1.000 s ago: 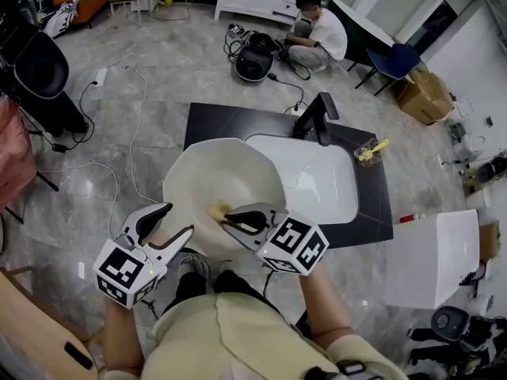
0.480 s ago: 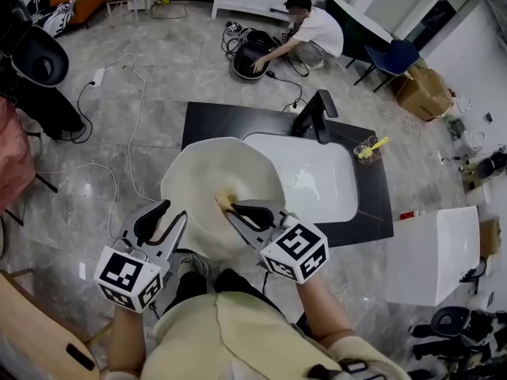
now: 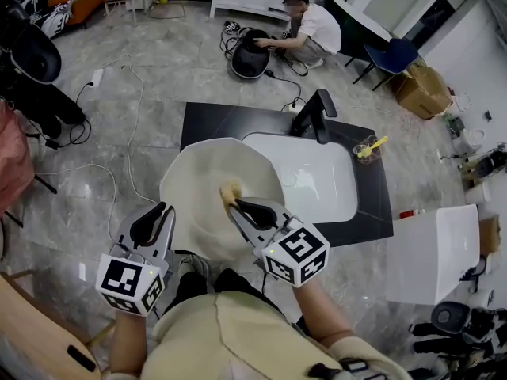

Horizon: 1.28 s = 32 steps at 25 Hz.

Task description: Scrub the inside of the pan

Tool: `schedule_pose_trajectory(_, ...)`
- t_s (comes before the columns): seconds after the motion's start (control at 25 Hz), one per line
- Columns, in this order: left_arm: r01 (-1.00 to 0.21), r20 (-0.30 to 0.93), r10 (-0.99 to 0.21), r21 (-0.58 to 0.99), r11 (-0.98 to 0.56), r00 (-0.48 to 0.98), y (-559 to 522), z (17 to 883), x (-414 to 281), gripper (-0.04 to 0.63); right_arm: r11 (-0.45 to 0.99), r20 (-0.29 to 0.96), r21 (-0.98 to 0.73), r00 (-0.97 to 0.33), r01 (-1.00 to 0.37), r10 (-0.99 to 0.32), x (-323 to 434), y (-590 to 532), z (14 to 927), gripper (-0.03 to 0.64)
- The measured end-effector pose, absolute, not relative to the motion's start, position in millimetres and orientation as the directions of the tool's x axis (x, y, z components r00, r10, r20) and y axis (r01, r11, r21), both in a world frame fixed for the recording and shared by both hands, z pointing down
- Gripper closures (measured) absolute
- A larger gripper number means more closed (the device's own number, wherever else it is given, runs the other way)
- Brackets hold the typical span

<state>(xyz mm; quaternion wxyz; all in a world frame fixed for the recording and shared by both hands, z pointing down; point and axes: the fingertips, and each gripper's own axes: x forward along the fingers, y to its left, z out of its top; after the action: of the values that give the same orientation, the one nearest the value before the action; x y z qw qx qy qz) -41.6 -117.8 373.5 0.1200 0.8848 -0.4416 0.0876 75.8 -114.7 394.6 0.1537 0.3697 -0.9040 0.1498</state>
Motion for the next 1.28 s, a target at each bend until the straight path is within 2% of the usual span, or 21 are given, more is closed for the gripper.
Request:
schedule_pose_trajectory(0.44, -0.824, 0.291, -0.779, 0.068, -0.562, 0.556, -114, 374, -41, 0.537, 0.648, 0.366, -0.170, -0.658, -0.742, -0.658, 78, -115, 391, 0.574)
schedule_pose_trajectory(1.28, -0.816, 0.289, -0.770, 0.074, -0.574, 0.568, -106, 369, -39, 0.538, 0.649, 0.348, -0.170, -0.662, -0.741, -0.664, 76, -112, 383, 0.574)
